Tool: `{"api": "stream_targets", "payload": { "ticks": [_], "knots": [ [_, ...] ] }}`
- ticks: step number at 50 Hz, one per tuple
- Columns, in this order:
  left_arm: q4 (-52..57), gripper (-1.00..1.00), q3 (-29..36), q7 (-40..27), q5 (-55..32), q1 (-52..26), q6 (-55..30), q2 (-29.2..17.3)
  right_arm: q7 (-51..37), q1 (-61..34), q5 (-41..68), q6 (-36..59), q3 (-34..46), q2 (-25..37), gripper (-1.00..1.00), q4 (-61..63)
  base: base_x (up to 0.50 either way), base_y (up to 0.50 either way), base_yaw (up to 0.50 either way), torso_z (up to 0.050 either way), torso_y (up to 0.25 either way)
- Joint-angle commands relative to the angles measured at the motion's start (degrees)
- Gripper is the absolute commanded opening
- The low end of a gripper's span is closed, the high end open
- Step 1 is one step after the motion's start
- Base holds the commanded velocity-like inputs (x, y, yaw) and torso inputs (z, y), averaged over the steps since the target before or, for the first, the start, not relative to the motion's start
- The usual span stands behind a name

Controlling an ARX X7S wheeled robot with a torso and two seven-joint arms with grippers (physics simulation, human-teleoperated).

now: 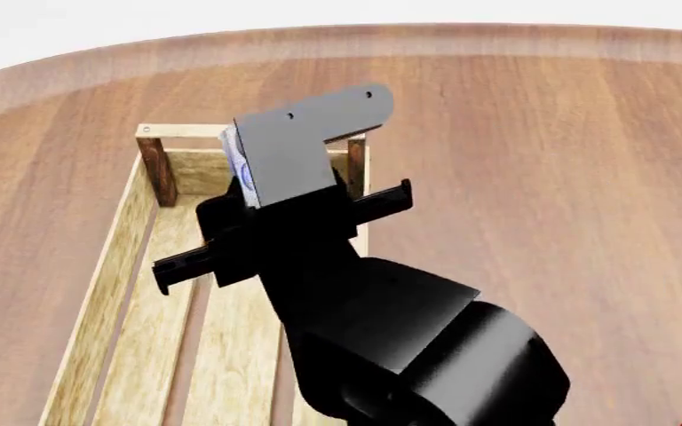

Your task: Pick up the cream cheese and put it in the tray.

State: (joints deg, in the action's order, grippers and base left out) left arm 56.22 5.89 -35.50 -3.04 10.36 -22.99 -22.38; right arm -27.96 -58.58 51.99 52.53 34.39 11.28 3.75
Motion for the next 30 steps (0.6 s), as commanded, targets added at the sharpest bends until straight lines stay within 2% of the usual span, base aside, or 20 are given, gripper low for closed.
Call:
{"api": "stream_targets", "payload": {
  "ticks": [1,9,15,26,30],
  "knots": [
    [-2.54,1.0,-0.58,1.24,1.39,-0.15,1.03,0.93,6.21,-4.23,1.22,-0.45,-1.92,-4.98,-1.0,-14.38,0.0,0.0,0.0,0.0,0.0],
    [-2.61,1.0,-0.71,1.12,1.27,0.06,1.25,0.78,8.41,-6.53,2.68,1.68,-0.45,-7.39,-1.0,-19.91,0.0,0.0,0.0,0.0,0.0],
    [-2.69,1.0,-0.97,1.03,1.02,0.2,1.45,0.69,8.66,-10.22,3.35,5.13,1.37,-10.39,-1.0,-30.03,0.0,0.0,0.0,0.0,0.0],
    [-3.02,1.0,-0.72,0.91,1.02,0.12,1.5,0.58,7.51,-11.28,8.1,3.94,4.1,-10.87,-1.0,-37.84,0.0,0.0,0.0,0.0,0.001],
    [-3.41,1.0,-0.21,0.94,1.2,-0.27,1.35,0.59,7.7,-12.25,11.32,2.56,7.82,-11.13,-1.0,-41.43,0.0,0.0,0.0,0.0,0.0]
  ]
}}
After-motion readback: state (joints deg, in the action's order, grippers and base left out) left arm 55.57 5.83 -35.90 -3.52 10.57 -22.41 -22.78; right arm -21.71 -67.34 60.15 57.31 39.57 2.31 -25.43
